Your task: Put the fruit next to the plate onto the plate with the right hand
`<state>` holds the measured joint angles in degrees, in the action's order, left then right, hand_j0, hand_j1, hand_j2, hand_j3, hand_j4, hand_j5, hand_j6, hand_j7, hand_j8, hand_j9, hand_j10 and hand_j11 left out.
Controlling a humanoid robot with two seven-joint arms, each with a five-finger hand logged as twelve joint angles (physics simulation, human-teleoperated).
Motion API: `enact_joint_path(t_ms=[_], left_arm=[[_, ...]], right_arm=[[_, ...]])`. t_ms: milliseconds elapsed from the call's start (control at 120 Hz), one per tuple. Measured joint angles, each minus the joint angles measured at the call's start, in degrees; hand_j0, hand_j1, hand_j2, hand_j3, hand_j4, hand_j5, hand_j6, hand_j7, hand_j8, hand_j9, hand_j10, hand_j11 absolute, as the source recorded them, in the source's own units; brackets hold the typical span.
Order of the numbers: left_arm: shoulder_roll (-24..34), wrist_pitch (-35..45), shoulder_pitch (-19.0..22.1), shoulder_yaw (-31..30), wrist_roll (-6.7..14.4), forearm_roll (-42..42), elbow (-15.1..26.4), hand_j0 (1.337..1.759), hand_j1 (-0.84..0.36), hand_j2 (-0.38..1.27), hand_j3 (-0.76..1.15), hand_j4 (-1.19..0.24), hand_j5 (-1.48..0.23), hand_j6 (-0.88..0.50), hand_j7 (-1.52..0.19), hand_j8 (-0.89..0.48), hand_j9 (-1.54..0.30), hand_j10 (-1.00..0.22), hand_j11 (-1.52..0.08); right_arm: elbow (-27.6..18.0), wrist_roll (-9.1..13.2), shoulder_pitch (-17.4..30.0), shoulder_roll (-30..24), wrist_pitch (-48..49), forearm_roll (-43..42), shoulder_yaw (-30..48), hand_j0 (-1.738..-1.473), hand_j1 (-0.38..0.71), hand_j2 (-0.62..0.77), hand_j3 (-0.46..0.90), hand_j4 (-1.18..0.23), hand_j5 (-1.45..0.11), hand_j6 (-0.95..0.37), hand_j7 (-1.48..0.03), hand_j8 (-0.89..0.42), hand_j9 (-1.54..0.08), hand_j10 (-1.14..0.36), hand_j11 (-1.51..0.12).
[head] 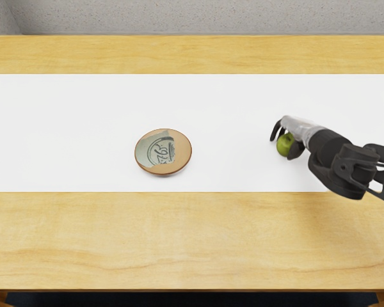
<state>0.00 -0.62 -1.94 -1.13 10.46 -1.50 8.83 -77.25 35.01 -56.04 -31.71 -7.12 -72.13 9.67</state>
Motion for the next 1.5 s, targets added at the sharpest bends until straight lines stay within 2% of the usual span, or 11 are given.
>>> enact_joint_path(t_ms=[325,475,692,1117,1500], left_arm=[[0.0,0.0,-0.1,0.0,0.0,0.0,0.0,1.658,0.35,0.0,0.0,0.0,0.0,0.0,0.0,0.0,0.0,0.0,0.0],[0.0,0.0,0.0,0.0,0.0,0.0,0.0,1.658,0.35,0.0,0.0,0.0,0.0,0.0,0.0,0.0,0.0,0.0,0.0],[0.0,0.0,0.0,0.0,0.0,0.0,0.0,1.658,0.35,0.0,0.0,0.0,0.0,0.0,0.0,0.0,0.0,0.0,0.0],[0.0,0.0,0.0,0.0,0.0,0.0,0.0,1.658,0.35,0.0,0.0,0.0,0.0,0.0,0.0,0.0,0.0,0.0,0.0],[0.0,0.0,0.0,0.0,0.0,0.0,0.0,1.658,0.35,0.0,0.0,0.0,0.0,0.0,0.0,0.0,0.0,0.0,0.0]], right_arm=[[0.2,0.0,-2.6,1.6,0.0,0.9,2.6,-1.654,0.23,0.07,0.0,-0.6,-0.78,-0.47,-0.78,-0.45,-0.78,-0.6,-0.78],[0.0,0.0,-5.3,5.6,0.1,0.8,3.0,-1.655,0.24,0.09,0.0,-0.6,-0.79,-0.47,-0.78,-0.44,-0.79,-0.61,-0.79],[-0.4,0.0,-8.6,14.4,0.1,0.6,3.1,-1.656,0.26,0.13,0.0,-0.6,-0.8,-0.47,-0.79,-0.44,-0.79,-0.61,-0.79],[-1.6,0.0,-8.6,23.0,-0.4,1.1,4.2,-1.658,0.3,0.31,0.0,-0.58,-0.81,-0.49,-0.78,-0.43,-0.8,-0.6,-0.8],[-0.2,0.0,-5.4,24.2,-0.8,0.6,3.8,-1.657,0.25,0.14,0.0,-0.58,-0.78,-0.48,-0.77,-0.44,-0.78,-0.59,-0.77]])
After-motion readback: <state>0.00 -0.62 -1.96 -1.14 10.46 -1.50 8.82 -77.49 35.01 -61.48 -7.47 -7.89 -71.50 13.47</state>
